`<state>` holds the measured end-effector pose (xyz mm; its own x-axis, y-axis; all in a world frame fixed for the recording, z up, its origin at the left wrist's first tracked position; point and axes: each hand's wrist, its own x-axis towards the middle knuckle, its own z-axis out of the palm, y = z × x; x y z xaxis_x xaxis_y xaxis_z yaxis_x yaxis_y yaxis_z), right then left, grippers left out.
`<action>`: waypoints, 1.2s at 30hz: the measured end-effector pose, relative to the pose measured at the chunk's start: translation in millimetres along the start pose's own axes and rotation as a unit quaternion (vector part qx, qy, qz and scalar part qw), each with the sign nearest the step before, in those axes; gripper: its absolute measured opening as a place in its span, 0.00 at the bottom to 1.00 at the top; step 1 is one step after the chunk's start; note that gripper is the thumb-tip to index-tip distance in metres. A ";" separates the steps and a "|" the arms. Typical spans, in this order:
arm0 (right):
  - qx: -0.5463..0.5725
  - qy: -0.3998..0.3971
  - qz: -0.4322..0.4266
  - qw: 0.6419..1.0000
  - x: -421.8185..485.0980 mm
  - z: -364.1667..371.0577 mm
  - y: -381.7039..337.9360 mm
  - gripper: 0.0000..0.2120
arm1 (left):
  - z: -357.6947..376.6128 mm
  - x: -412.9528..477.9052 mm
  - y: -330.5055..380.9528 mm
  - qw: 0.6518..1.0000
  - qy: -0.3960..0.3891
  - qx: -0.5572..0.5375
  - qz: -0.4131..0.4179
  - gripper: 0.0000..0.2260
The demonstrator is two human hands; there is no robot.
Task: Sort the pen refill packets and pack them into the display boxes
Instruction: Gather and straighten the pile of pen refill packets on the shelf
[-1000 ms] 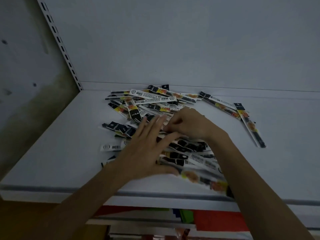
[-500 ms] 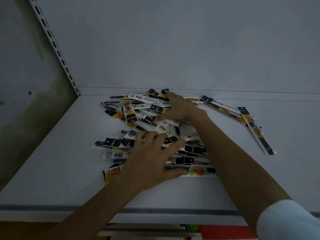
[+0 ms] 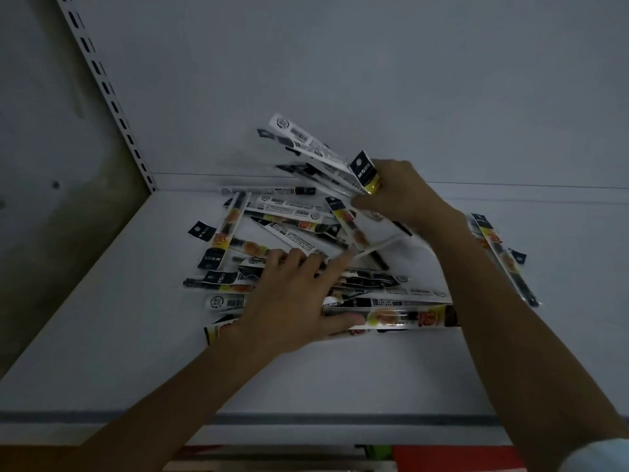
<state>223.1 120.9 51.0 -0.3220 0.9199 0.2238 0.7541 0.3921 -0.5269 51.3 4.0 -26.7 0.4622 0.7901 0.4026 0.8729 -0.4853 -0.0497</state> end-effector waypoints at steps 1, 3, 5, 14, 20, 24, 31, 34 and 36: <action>0.025 -0.001 -0.008 1.000 -4.9 -5.8 -4.7 0.12 | -1.2 0.7 1.1 1.000 -0.002 0.005 -0.007 0.39; 0.052 -0.004 -0.005 0.999 -11.1 -13.3 -10.3 0.11 | -2.5 1.1 2.7 1.000 -0.007 0.009 -0.015 0.40; 0.068 -0.007 0.010 0.998 -14.2 -16.2 -11.3 0.11 | -2.5 0.1 3.5 1.000 -0.004 -0.004 -0.012 0.38; 0.061 -0.226 0.013 0.972 -44.4 3.4 -33.2 0.17 | -10.7 -4.3 13.1 0.996 0.061 0.021 -0.058 0.35; 0.092 -0.278 0.005 0.956 -67.3 26.2 -27.0 0.45 | -18.2 -2.4 10.7 0.982 0.014 -0.121 -0.144 0.27; 0.049 -0.281 -0.005 0.958 -66.4 30.0 -27.5 0.48 | -40.7 -9.3 5.2 0.967 -0.024 -0.206 -0.151 0.22; -0.074 -0.262 -0.037 0.962 -68.2 34.2 -25.6 0.49 | -91.3 -0.8 -121.8 0.950 0.143 -0.201 -0.193 0.20; -0.071 -0.258 -0.045 0.962 -68.3 33.6 -27.1 0.46 | -35.7 17.0 -177.5 0.973 -0.175 -0.090 -0.124 0.36; -0.064 -0.257 -0.044 0.963 -68.0 34.2 -26.4 0.45 | -13.9 31.0 -184.6 0.944 -0.301 -0.084 -0.108 0.41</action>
<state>205.4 48.0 21.6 -0.6043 0.7739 -0.1895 0.7647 0.4966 -0.4108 -97.7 112.9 7.6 0.3249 0.9226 -0.2079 0.9433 -0.3004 0.1411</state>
